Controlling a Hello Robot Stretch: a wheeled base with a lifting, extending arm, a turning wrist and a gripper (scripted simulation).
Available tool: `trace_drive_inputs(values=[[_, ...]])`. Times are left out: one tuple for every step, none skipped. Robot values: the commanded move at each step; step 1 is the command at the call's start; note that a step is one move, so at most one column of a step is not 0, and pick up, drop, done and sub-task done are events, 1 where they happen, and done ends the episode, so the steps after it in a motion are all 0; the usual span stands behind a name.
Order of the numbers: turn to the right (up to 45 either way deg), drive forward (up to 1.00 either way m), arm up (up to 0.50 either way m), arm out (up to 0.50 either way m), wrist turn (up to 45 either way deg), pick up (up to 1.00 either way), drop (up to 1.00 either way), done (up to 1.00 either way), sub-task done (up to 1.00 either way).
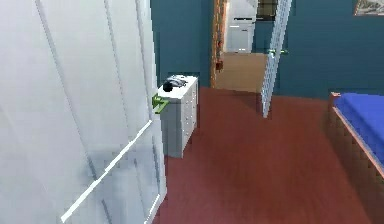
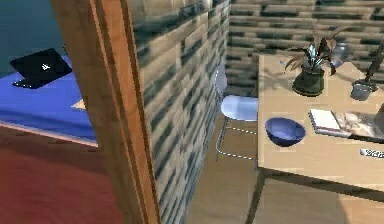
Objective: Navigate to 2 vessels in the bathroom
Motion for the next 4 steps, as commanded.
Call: trace_drive_inputs(values=[[9.0, 0.0, 0.0, 0.0, 0.0, 0.0, 0.0, 0.0, 0.0], [0.0, 1.0, 0.0, 0.0, 0.0, 0.0, 0.0, 0.0, 0.0], [0.0, 1.0, 0.0, 0.0, 0.0, 0.0, 0.0, 0.0, 0.0], [0.0, 0.6, 0.0, 0.0, 0.0, 0.0, 0.0, 0.0, 0.0]])
